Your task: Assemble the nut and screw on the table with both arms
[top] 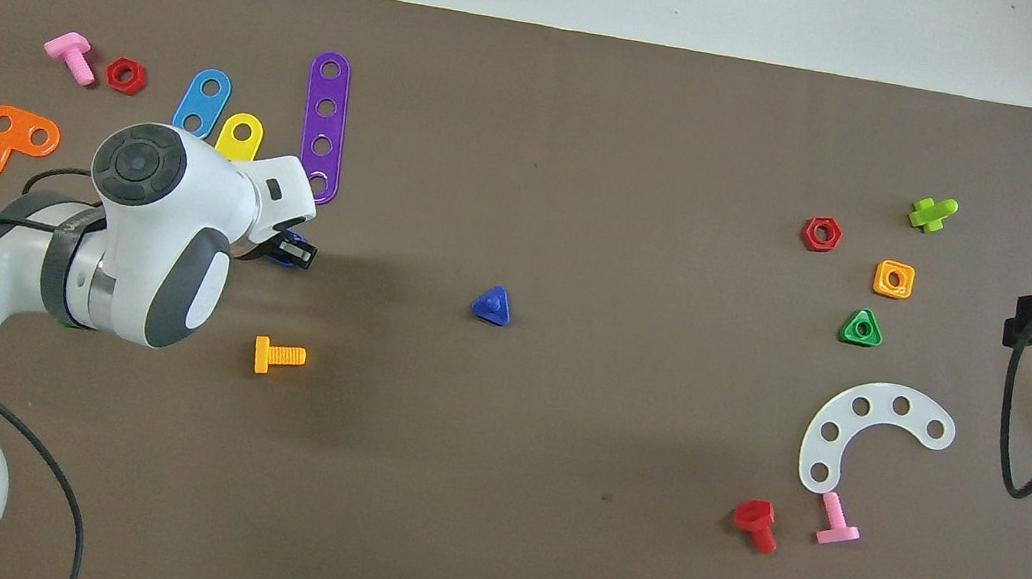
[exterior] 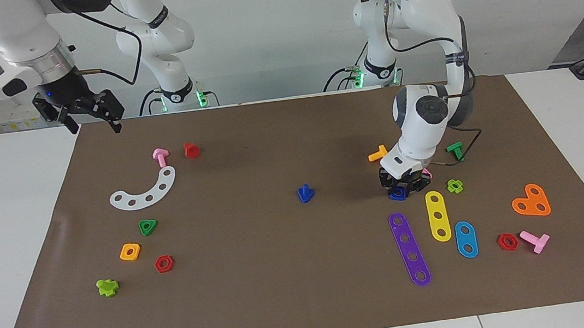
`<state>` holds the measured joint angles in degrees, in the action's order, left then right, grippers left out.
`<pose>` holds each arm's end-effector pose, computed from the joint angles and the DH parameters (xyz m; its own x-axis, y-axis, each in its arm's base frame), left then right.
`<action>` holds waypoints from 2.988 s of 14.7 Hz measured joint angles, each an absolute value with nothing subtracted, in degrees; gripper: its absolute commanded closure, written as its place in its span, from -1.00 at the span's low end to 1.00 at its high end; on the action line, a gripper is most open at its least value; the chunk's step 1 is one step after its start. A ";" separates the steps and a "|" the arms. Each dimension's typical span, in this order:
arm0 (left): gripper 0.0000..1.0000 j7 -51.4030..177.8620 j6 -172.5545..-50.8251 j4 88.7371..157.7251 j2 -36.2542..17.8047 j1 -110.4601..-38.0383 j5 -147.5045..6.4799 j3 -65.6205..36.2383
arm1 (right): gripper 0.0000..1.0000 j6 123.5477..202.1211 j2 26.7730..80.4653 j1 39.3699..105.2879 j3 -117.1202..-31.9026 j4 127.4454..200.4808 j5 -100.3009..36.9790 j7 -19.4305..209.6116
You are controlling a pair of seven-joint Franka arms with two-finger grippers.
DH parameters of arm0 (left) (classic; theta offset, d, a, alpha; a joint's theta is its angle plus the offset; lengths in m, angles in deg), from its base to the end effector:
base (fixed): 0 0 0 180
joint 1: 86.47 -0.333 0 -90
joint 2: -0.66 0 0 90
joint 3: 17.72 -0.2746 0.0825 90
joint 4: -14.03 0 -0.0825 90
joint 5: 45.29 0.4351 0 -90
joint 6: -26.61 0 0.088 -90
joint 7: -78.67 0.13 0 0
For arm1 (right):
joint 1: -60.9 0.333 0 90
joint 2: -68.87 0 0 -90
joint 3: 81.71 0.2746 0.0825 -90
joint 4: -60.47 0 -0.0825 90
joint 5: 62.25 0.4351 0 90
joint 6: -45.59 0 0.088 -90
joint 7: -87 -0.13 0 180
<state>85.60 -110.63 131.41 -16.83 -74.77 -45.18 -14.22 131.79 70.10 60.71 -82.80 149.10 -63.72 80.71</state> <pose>0.5992 -0.1636 0.1957 0.9262 -0.3744 0.0436 -0.3752 -0.9269 0.0118 0.5925 -0.0168 0.5797 0.9909 -0.1334 -0.0180 -0.1329 -0.9908 0.0274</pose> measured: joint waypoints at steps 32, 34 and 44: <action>0.82 47.74 -95.36 109.59 -23.58 -53.21 -48.77 -13.36 | -1.00 131.79 70.10 63.96 -85.71 149.10 -63.72 80.71; 0.82 47.74 -95.35 108.58 -24.10 -53.18 -48.75 -13.40 | -1.00 131.79 70.10 64.22 -85.71 149.10 -63.72 80.71; 0.82 47.75 -95.31 108.18 -25.20 -53.14 -48.54 -13.51 | -1.00 131.79 70.10 64.31 -85.71 149.10 -63.72 80.71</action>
